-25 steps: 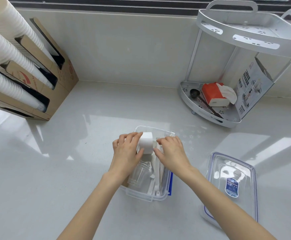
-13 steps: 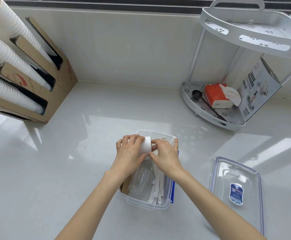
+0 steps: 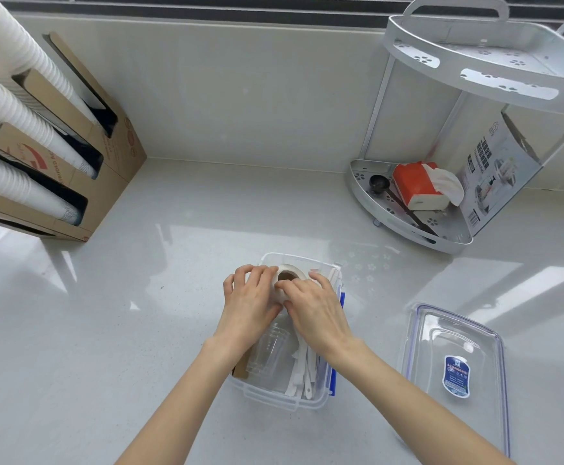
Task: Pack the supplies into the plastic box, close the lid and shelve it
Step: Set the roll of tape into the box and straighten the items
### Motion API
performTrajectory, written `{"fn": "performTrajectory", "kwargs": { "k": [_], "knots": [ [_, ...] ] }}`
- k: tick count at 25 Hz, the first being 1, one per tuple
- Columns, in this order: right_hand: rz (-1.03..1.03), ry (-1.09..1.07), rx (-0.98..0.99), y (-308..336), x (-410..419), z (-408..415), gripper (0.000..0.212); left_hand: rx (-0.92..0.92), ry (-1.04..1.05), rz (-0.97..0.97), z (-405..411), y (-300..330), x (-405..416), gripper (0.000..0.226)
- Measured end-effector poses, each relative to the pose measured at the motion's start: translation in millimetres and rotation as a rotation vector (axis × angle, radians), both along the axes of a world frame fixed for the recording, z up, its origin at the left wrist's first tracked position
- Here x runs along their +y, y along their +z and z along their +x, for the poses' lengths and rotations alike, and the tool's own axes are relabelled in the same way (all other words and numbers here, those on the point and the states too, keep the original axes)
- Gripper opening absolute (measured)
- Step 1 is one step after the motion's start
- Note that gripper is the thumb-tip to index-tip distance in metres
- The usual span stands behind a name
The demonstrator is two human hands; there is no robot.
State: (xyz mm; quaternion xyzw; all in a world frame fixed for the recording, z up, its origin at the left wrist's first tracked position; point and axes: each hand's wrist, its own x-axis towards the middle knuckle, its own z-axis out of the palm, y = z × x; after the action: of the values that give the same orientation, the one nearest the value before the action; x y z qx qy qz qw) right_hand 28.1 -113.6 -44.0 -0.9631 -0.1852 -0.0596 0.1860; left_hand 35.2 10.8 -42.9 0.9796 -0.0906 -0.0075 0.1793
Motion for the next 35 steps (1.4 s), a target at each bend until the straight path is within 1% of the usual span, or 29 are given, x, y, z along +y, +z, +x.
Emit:
{"fn": "performTrajectory", "kwargs": {
  "k": [2,4,6,8,10,15,17,21,25,27,30,33,35],
  "knots": [
    [-0.018,0.032,0.047,1,1,0,0.013,-0.005,0.0,0.006,0,-2,0,0.047],
    [-0.009,0.047,0.078,4,3,1,0.011,-0.006,-0.004,0.032,0,-4,2,0.041],
    [-0.01,0.053,0.102,5,4,2,0.015,-0.001,-0.013,0.045,2,-5,4,0.036],
    [0.021,0.06,0.162,6,1,2,0.025,0.004,-0.022,0.037,2,-4,4,0.034],
    [0.12,0.034,0.204,10,-6,1,0.029,-0.004,-0.021,0.013,0,2,3,0.035],
    [0.364,-0.151,0.125,18,-32,-3,0.024,-0.006,-0.044,-0.098,-10,24,-12,0.026],
    [0.434,-0.223,0.132,19,-40,-5,0.024,0.044,-0.074,-0.043,-15,27,-21,0.03],
    [0.505,-0.356,0.222,13,-52,-16,0.028,0.229,-0.142,0.201,-22,16,-36,0.04],
    [0.58,-0.443,0.34,10,-57,-26,0.035,0.312,-0.207,0.305,-24,9,-47,0.048],
    [0.639,-0.467,0.37,10,-57,-27,0.035,0.365,-0.259,0.325,-23,8,-51,0.047],
    [0.733,-0.522,0.407,7,-56,-28,0.03,0.441,-0.261,0.229,-17,6,-58,0.041],
    [0.808,-0.569,0.437,3,-56,-28,0.027,0.55,-0.185,0.076,-9,6,-68,0.032],
    [0.82,-0.577,0.446,2,-57,-28,0.026,0.621,-0.14,0.027,-4,9,-72,0.027]
  ]
}}
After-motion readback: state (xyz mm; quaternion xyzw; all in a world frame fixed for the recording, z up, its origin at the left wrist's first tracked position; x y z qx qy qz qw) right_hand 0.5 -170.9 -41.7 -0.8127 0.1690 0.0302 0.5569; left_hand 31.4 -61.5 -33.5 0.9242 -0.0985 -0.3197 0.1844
